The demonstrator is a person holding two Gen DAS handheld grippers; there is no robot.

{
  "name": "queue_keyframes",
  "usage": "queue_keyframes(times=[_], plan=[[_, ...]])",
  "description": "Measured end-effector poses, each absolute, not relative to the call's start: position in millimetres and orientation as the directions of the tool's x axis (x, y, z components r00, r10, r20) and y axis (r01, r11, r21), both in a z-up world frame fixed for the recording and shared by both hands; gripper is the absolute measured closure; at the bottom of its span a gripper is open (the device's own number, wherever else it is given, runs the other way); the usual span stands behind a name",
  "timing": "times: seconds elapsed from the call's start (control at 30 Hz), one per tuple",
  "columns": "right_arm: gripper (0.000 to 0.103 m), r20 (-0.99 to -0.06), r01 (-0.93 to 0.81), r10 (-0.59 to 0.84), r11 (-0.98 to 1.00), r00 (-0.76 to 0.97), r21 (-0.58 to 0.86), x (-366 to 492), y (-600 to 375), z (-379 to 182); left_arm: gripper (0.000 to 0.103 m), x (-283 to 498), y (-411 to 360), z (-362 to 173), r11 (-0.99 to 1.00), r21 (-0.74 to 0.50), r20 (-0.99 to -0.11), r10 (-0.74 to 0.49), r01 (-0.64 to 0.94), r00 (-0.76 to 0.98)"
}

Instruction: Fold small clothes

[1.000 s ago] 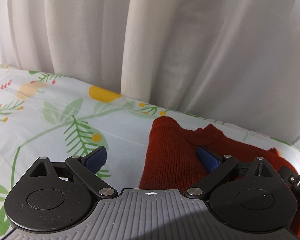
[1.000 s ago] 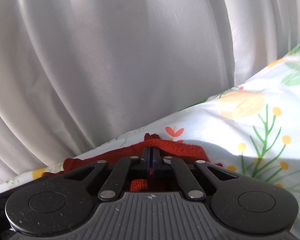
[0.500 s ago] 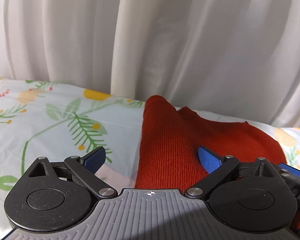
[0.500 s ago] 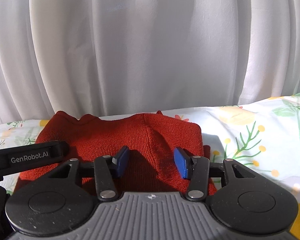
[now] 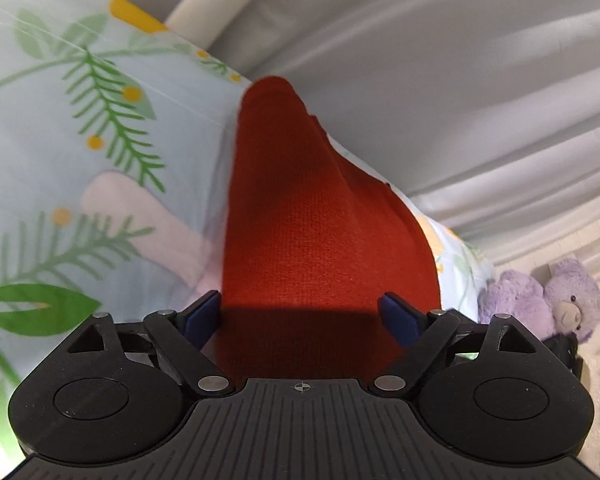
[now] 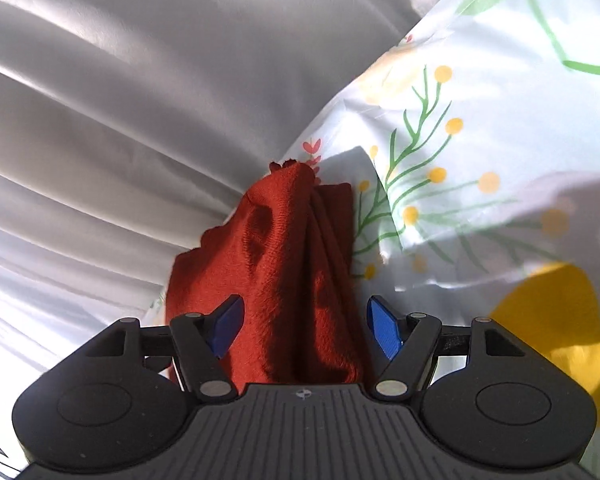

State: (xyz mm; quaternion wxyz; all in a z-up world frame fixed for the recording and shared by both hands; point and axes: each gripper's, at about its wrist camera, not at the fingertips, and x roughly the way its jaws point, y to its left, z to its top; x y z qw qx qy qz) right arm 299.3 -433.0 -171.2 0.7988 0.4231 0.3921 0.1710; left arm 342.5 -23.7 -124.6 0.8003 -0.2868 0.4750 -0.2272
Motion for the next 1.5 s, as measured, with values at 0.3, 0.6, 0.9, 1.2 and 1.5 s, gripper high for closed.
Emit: queue_keyframes(times=[0.3, 0.6, 0.9, 1.2, 1.5], plan=[[0.065, -0.462, 0.044, 0.67, 0.54, 0.581, 0.84, 329.6, -416.1, -182.2, 0.031, 349.3, -23.4, -123.9, 0.738, -0.671, -0.643, -0.628, 0.073, 0.439], [0.072, -0.473, 0.016, 0.642, 0.583, 0.603, 0.812, 335.0, -399.2, -175.2, 0.046, 346.8, -12.3, -119.9, 0.716, -0.694, -0.618, -0.644, 0.071, 0.45], [0.07, -0.455, 0.046, 0.637, 0.551, 0.622, 0.833, 332.6, -397.9, -183.9, 0.05, 346.3, -19.2, -120.6, 0.731, -0.681, -0.623, -0.614, 0.05, 0.485], [0.075, -0.398, -0.082, 0.655, 0.575, 0.643, 0.814, 312.8, -365.6, -136.4, 0.053, 324.9, -2.1, -69.5, 0.729, -0.678, -0.59, -0.614, 0.091, 0.524], [0.071, -0.381, -0.146, 0.765, 0.519, 0.519, 0.843, 305.3, -301.7, -133.8, 0.046, 276.9, 50.4, -52.5, 0.852, -0.524, -0.69, -0.426, 0.002, 0.585]])
